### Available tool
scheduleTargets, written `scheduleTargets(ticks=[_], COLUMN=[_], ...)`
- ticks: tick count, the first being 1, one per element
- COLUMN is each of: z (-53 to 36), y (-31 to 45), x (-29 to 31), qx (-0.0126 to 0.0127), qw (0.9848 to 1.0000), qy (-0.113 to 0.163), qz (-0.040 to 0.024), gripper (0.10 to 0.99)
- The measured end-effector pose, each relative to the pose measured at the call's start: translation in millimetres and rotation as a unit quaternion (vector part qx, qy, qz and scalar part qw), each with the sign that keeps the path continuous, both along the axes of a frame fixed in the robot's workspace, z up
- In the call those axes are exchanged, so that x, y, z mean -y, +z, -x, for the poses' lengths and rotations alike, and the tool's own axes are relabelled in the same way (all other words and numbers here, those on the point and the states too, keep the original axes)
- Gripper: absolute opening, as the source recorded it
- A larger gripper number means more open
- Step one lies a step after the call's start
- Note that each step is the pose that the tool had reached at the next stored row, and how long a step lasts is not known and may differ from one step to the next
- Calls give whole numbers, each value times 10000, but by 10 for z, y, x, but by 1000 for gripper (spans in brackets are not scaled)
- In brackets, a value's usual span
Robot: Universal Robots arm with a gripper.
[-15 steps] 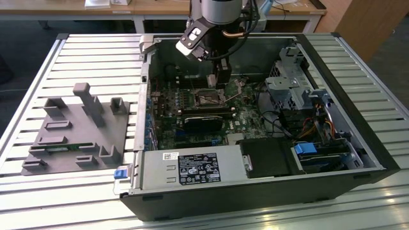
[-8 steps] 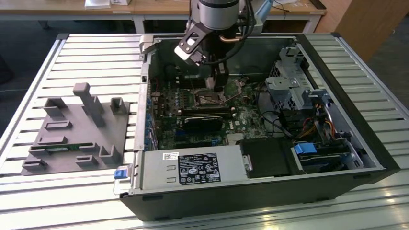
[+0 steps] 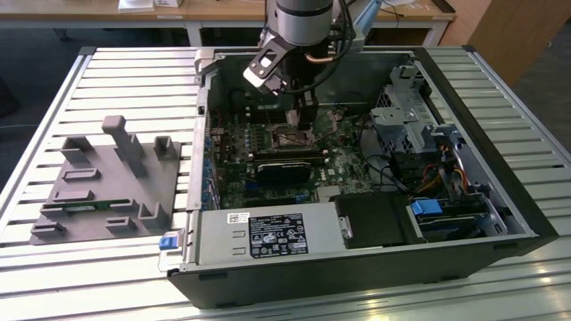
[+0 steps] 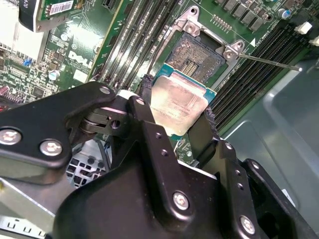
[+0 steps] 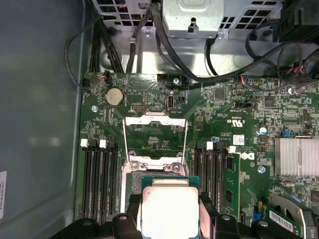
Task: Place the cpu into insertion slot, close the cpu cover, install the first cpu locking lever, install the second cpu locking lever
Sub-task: 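Place the cpu into insertion slot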
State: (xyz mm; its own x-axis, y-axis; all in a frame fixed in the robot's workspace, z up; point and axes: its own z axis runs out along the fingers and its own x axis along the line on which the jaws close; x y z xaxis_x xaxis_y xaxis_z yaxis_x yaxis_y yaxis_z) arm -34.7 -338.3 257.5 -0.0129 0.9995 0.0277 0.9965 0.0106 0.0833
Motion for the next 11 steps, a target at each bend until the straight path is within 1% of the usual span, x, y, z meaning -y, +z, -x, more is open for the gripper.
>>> scheduleTargets(ticks=[11], z=[0], y=[-32], x=[0], qx=[1], qw=[10000], qy=[0], qz=[0], gripper=[541])
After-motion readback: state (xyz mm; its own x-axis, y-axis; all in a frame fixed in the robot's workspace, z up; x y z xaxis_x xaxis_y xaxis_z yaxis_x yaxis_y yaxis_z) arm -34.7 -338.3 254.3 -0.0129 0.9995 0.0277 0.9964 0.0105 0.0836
